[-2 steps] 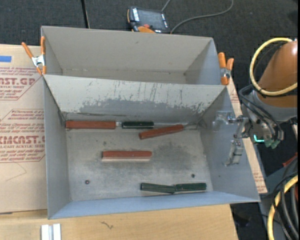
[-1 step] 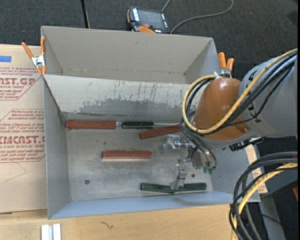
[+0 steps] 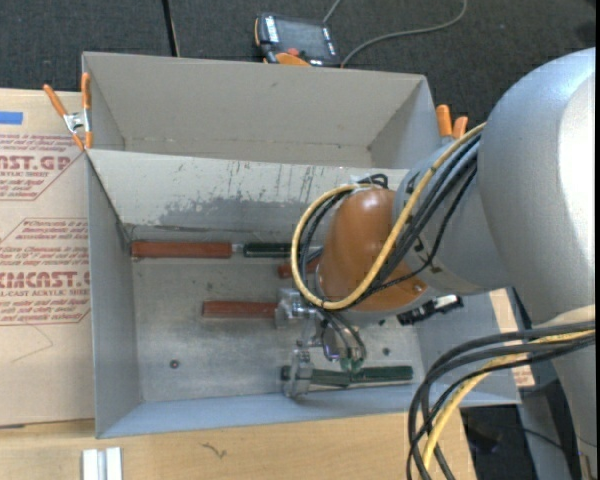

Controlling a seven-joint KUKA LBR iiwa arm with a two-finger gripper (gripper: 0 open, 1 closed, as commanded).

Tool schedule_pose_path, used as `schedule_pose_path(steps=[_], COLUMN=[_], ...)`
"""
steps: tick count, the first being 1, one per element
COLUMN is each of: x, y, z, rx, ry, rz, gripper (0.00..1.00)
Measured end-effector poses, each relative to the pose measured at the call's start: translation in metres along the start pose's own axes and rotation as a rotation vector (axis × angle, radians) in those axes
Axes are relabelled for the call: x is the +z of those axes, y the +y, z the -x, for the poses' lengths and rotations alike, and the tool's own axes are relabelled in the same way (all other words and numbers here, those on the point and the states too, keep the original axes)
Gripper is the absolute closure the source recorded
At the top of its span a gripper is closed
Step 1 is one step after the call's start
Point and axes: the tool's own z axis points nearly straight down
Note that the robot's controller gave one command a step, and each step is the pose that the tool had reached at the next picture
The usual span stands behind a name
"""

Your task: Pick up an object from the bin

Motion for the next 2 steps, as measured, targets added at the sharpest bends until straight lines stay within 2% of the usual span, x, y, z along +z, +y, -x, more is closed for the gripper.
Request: schedule_pose_path(steps=[1,2], x=[-0.055,0.006], y=[0.09,0.02], z=[0.066,0.071], rx=[0.05,0.185], ry=[-0.011,0.002], rz=[0.004,-0.006], gripper=[0.0,0.0])
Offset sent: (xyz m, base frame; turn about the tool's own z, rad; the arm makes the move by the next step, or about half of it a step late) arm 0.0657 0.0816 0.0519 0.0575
